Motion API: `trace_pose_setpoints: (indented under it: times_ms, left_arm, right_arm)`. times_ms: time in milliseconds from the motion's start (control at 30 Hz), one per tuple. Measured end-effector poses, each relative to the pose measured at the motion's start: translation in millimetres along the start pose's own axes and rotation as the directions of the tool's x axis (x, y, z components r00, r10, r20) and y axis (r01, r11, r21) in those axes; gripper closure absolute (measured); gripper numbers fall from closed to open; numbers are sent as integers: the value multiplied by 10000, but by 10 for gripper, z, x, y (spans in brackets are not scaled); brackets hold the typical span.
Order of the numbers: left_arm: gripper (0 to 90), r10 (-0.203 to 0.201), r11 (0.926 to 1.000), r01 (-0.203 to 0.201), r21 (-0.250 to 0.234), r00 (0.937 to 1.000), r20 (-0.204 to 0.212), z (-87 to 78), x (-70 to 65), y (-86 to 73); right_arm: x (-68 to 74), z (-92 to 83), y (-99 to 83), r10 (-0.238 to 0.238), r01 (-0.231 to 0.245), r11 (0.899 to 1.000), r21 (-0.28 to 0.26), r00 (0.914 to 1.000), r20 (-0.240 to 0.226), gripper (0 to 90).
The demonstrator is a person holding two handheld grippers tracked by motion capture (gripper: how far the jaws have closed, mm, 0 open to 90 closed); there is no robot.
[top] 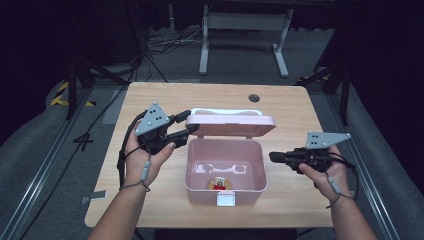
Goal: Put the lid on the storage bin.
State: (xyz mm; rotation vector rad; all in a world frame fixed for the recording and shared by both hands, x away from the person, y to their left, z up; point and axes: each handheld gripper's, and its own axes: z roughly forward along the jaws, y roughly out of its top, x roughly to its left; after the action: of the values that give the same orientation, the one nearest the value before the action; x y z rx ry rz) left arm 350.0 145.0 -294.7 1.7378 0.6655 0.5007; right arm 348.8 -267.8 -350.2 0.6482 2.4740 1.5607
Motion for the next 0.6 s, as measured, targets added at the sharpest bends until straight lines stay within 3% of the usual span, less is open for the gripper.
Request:
trace_pose_setpoints:
  times_ms: [333, 500, 600]
  left_arm:
    - [522, 80, 9992, -81, 391, 10000, 51, -58, -73, -30]
    - [506, 222, 9978, -228, 626, 9997, 100, -102, -103, -45]
    - [495, 26, 9966, -50, 824, 9995, 300, -140, -96, -56]
  right_arm:
    - [91, 19, 69, -144, 126, 9984, -546, 9994, -311, 900]
    - [94, 38, 85, -6, -39, 9959, -904, 9987, -505, 900]
    - [97, 55, 87, -7, -52, 9948, -1020, 9983, -580, 900]
